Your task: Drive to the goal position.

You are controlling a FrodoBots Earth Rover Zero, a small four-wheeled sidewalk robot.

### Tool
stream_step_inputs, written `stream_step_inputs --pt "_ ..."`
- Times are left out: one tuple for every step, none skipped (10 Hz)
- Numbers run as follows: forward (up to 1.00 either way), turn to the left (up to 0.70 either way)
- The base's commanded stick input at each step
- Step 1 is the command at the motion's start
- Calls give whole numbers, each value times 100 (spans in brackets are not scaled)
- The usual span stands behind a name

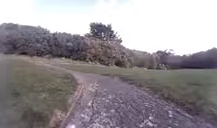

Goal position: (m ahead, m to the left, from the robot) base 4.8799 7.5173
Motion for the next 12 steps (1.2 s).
stream_step_inputs --pt "70 1" --pt "70 0" --pt "70 0" --pt "70 0" --pt "70 0" --pt "70 0" --pt "70 0" --pt "70 1" --pt "70 2" --pt "70 0" --pt "70 0" --pt "70 0"
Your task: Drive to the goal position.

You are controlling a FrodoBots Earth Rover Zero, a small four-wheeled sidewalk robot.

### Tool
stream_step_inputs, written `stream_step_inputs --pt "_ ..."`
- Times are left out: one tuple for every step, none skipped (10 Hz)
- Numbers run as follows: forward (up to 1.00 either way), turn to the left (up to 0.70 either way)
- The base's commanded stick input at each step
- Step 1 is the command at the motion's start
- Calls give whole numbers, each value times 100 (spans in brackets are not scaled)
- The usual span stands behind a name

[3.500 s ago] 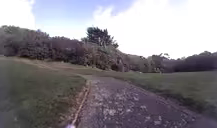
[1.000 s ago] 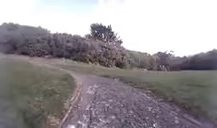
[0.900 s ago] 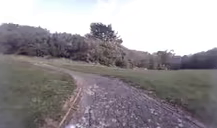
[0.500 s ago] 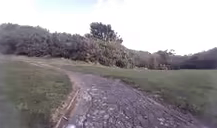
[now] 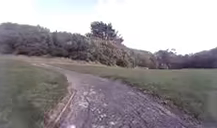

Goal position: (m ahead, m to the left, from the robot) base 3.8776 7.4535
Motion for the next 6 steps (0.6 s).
stream_step_inputs --pt "70 0" --pt "70 0" --pt "70 4" --pt "70 19" --pt "70 35" --pt "70 35"
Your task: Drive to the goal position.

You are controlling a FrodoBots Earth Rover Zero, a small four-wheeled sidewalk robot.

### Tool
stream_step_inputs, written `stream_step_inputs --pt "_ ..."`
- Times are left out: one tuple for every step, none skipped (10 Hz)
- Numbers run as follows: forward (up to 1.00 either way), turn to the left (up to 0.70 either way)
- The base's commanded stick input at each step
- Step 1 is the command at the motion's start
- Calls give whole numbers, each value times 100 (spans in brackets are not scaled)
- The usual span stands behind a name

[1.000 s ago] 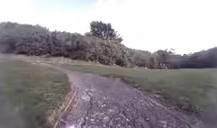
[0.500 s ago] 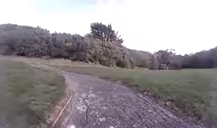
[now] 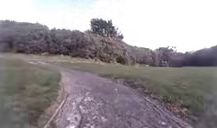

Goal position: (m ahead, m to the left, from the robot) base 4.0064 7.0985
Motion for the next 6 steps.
stream_step_inputs --pt "70 35" --pt "70 35" --pt "70 35" --pt "70 35" --pt "70 32" --pt "70 21"
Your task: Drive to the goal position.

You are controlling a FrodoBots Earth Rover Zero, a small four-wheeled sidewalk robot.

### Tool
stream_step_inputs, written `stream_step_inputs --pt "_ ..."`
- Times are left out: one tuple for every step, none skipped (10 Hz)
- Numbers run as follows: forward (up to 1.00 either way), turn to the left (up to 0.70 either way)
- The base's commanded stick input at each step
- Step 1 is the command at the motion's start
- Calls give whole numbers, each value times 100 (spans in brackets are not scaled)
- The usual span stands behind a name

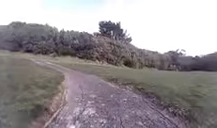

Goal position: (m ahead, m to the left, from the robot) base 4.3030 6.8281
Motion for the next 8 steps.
stream_step_inputs --pt "70 2" --pt "70 2" --pt "70 2" --pt "70 2" --pt "70 3" --pt "70 3" --pt "70 2" --pt "70 2"
